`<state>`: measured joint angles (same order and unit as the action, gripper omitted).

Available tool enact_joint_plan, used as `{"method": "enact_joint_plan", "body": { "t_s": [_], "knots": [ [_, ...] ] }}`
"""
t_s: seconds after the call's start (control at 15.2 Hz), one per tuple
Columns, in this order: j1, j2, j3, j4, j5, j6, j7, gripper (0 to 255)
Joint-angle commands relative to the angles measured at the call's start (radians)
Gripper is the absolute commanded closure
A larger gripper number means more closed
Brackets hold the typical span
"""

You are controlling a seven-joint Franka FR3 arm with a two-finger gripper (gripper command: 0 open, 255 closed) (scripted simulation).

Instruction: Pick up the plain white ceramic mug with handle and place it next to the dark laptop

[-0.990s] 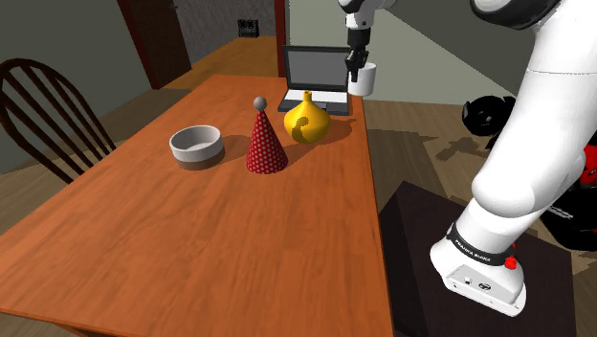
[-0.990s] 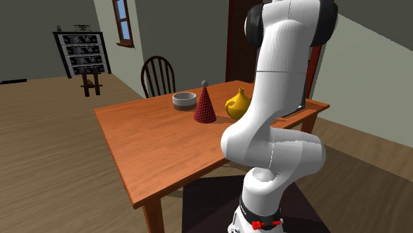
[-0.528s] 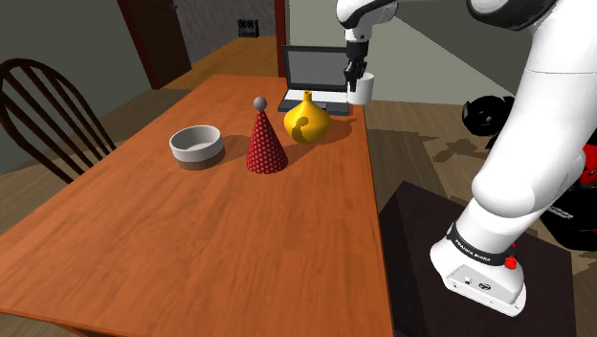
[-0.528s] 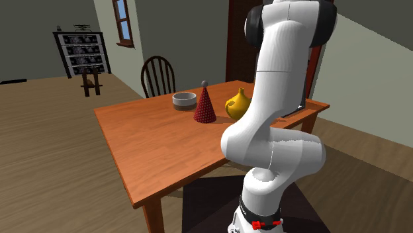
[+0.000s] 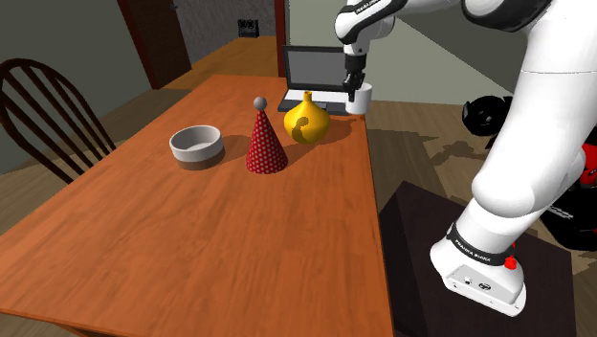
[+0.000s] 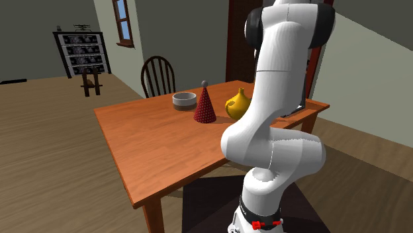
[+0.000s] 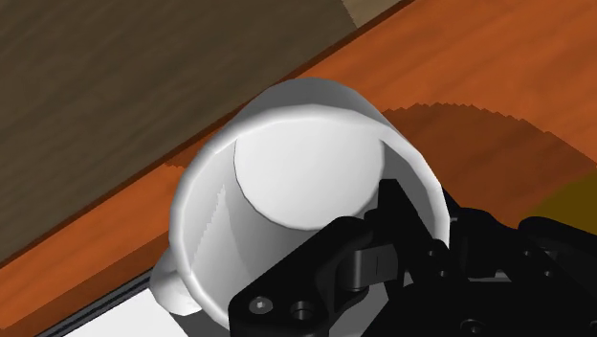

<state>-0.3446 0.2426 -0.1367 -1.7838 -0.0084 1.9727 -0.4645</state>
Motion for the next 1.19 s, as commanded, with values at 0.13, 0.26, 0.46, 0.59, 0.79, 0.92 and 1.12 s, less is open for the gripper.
{"method": "enact_joint_plan", "body": {
  "t_s": [0.13, 0.26, 0.46, 0.59, 0.79, 0.92, 1.12],
  "knots": [
    [-0.001, 0.018, 0.000, -0.031, 0.002, 0.050, -0.001, 255],
    [-0.002, 0.028, 0.001, -0.045, 0.004, 0.074, -0.001, 255],
    [-0.002, 0.045, 0.001, -0.064, 0.006, 0.109, -0.002, 255],
    [-0.003, 0.054, 0.002, -0.074, 0.007, 0.128, -0.002, 255],
    [-0.003, 0.054, 0.002, -0.074, 0.007, 0.128, -0.002, 255],
    [-0.003, 0.054, 0.002, -0.074, 0.007, 0.128, -0.002, 255],
    [-0.003, 0.054, 0.002, -0.074, 0.007, 0.128, -0.002, 0]
  ]
}}
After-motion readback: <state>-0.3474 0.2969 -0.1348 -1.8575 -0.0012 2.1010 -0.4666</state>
